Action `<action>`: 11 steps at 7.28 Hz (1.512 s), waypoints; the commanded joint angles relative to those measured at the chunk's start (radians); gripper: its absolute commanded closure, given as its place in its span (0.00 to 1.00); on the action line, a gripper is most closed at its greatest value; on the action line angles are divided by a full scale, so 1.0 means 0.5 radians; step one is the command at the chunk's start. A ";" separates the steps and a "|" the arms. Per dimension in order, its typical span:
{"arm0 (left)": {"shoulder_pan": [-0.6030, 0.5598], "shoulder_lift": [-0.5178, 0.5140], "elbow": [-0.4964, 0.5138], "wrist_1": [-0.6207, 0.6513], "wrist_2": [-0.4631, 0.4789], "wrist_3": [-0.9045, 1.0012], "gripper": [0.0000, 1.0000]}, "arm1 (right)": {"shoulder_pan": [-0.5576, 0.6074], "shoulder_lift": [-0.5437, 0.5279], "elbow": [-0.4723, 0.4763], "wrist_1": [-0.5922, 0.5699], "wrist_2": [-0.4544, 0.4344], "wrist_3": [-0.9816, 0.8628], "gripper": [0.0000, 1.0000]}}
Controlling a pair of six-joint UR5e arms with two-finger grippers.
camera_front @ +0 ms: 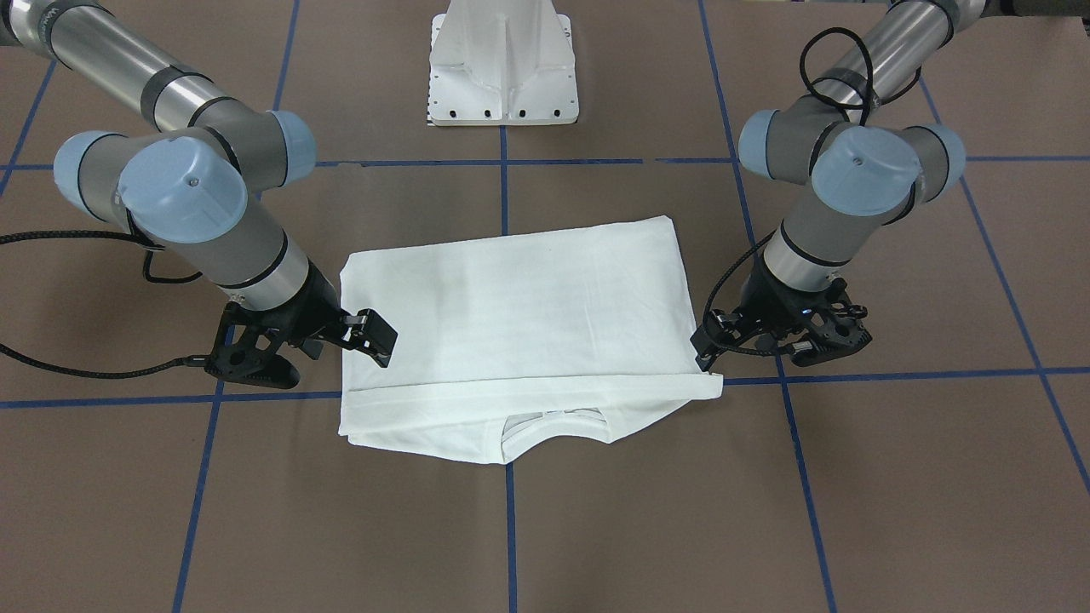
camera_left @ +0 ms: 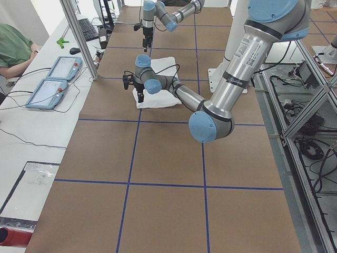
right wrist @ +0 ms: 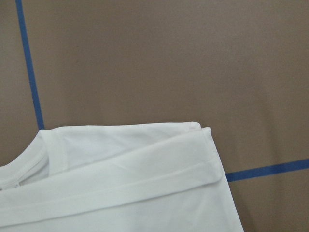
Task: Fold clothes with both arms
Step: 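Open both grippers and raise them off the folded shirt, then lower the right gripper and grasp the folded shirt corner nearest it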
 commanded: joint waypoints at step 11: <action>-0.017 0.038 -0.236 0.128 0.037 -0.007 0.01 | -0.470 -0.523 0.445 -0.025 -0.248 0.089 0.00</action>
